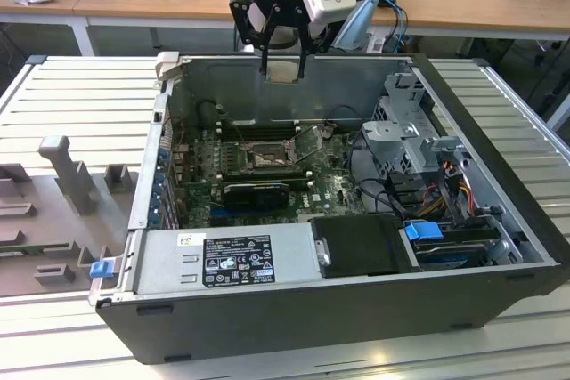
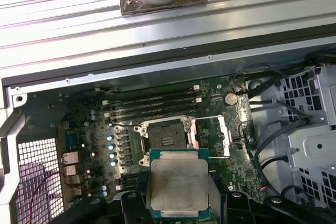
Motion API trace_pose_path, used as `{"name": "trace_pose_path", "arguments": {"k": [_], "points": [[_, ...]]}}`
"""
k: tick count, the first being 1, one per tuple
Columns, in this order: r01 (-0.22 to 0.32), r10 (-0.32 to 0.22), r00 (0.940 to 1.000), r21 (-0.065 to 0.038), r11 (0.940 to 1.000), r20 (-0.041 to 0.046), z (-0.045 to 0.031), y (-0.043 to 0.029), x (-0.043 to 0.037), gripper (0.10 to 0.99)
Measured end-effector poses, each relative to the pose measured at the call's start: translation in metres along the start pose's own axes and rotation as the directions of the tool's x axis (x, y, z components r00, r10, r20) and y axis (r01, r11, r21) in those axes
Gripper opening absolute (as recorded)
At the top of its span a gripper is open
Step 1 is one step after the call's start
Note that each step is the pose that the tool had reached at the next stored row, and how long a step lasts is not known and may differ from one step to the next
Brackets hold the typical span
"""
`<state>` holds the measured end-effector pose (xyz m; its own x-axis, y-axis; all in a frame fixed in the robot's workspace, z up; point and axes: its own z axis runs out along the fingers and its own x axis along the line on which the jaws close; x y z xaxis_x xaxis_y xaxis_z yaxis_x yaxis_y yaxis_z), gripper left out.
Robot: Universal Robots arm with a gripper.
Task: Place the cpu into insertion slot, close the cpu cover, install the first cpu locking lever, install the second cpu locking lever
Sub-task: 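Place the cpu into insertion slot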
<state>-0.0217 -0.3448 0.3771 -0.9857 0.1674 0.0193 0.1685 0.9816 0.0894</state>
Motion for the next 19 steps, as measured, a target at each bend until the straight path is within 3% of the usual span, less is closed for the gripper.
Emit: {"name": "trace_pose_path", "arguments": {"k": [19], "points": [[-0.063,0.063,0.998,-0.001,0.998,0.0056,0.0001,0.0,0.0,0.525]]}}
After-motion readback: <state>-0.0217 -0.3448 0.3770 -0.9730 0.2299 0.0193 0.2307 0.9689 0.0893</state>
